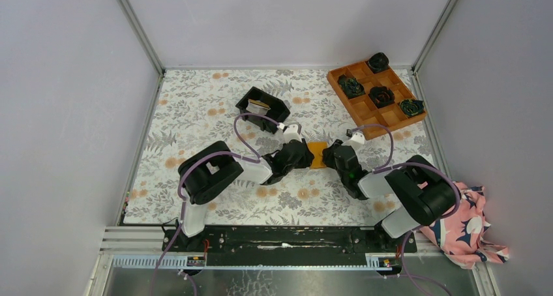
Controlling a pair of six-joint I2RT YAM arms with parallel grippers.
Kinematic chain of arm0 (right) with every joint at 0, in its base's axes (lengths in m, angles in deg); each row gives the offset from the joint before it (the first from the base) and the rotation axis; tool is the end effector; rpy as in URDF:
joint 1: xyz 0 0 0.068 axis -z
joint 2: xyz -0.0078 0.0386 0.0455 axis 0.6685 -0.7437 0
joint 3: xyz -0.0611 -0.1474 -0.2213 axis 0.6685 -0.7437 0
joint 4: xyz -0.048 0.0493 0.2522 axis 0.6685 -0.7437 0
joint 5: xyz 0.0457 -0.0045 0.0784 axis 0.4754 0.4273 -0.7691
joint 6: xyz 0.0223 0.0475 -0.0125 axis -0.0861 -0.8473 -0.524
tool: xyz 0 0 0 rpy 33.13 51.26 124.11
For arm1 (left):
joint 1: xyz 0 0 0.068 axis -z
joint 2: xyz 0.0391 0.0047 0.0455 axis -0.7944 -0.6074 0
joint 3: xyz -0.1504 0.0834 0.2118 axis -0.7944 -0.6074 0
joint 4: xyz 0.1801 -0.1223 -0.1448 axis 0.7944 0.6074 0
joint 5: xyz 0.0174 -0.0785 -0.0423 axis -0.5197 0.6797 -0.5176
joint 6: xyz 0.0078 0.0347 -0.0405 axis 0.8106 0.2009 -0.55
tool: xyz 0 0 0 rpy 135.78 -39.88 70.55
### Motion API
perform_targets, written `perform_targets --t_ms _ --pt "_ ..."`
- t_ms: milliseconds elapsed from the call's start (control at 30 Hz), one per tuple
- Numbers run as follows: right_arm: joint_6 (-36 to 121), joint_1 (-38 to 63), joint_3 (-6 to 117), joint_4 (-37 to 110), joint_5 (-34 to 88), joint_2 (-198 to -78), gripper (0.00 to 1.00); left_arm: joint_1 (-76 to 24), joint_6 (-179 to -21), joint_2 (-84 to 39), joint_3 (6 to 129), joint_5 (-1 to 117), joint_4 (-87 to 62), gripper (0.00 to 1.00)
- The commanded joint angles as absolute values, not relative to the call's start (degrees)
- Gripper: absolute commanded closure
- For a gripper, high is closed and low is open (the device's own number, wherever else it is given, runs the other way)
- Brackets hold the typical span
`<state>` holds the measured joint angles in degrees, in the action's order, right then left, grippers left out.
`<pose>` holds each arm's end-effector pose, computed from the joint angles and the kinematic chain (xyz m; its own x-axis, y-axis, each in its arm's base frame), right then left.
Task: Put the credit cards into the card holder
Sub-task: Close the card holder at the center of the board, then reset both arms
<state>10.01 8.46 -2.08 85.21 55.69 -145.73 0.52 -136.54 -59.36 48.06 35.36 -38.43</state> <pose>0.2153 0.1274 0.1238 -0.4051 0.4393 -0.8018 0.0155 0.8802 0.4744 0.2403 -0.3051 0.1177 -0.6907 -0.2794 -0.6670 0.1961 0.8154 -0.5446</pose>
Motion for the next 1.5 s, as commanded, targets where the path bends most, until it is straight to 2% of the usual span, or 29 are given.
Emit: perform_targets --t_ms 0,100,400,667,867,1033,1200,1300,1333,1367,1467 --pt "10.39 1.55 -2.04 73.31 43.15 -149.57 0.71 1.6 -135.29 -63.12 50.39 40.08 -34.59 0.72" --pt "9.66 1.52 -3.14 74.4 44.67 -148.53 0.7 1.52 -135.31 -62.44 49.76 39.62 -34.7 0.7" --pt "11.6 1.59 0.96 71.95 45.34 -139.58 0.5 -0.16 -135.03 -54.48 44.26 35.42 -37.91 0.56" --pt "17.35 1.6 7.56 64.41 50.31 -136.05 0.47 -0.93 -132.13 -46.41 40.98 32.8 -41.29 0.47" --pt "22.9 1.57 11.83 58.56 54.81 -132.68 0.45 -1.05 -129.86 -38.87 38.54 29.77 -40.19 0.45" --pt "27.5 1.52 12.65 53.7 58.22 -127.7 0.42 -1.09 -125.2 -27.64 29.69 23.41 -42.52 0.43" --pt "29.3 1.52 12.54 50.13 61.2 -123.5 0.4 -1.05 -121.66 -15.23 19.6 17.7 -44.94 0.36" --pt "29.28 1.53 12.07 47.9 65.84 -121.48 0.35 -0.96 -119.33 -7.63 15.91 14.59 -43.27 0.25" --pt "29.35 1.52 11.61 47.75 66.99 -120.81 0.32 -1.0 -118.77 -5.74 15.16 13.25 -41.89 0.09" --pt "29.35 1.55 11.17 47.73 68.06 -120.15 0.29 -1.01 -118.15 -3.83 14.59 12.02 -40.67 0.01" --pt "28.97 1.52 9.88 48.16 71.57 -118.89 0.2 -1.08 -116.7 0.8 12.61 9.68 -38.24 0.0"
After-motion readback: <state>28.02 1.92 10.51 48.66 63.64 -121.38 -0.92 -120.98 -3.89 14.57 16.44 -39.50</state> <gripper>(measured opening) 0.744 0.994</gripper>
